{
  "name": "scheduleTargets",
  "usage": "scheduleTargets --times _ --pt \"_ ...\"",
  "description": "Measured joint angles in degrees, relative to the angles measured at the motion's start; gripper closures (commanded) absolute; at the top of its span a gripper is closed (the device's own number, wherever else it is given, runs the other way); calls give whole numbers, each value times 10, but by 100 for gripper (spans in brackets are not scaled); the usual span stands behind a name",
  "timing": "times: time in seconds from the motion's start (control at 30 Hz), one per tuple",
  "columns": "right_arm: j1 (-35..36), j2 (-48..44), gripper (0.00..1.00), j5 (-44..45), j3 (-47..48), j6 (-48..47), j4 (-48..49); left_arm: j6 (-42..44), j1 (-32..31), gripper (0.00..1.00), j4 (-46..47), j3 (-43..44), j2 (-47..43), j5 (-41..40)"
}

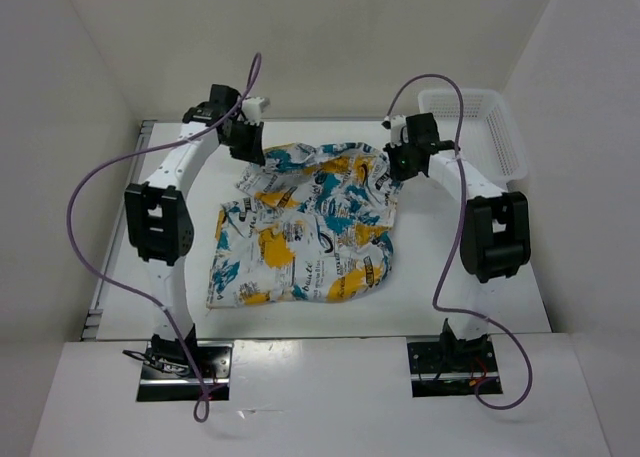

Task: Fold and stack the shorts
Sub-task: Fold the shorts

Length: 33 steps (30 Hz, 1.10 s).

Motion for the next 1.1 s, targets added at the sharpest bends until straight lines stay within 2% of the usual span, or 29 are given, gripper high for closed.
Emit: scheduleTargets --times 0.13,0.33,0.53,0.73,0.9,1.1 --pt "57 -73 100 -1 -14 -44 -11 0 3 100 5 -133 -124 -49" --pt "119 -197 100 -1 -120 -142 -28 0 22 100 26 -325 -288 -103" --pt "123 -239 100 22 -186 -233 -58 0 82 100 2 -385 -386 -125" --pt "131 -271 100 4 -187 -285 -90 0 89 100 -41 -452 -531 -133" --pt "156 -334 100 -14 -209 -336 -120 0 91 100 -108 -517 -567 -138" --pt "237 -381 100 -35 -263 -376 -170 0 92 100 -170 -569 -559 -136"
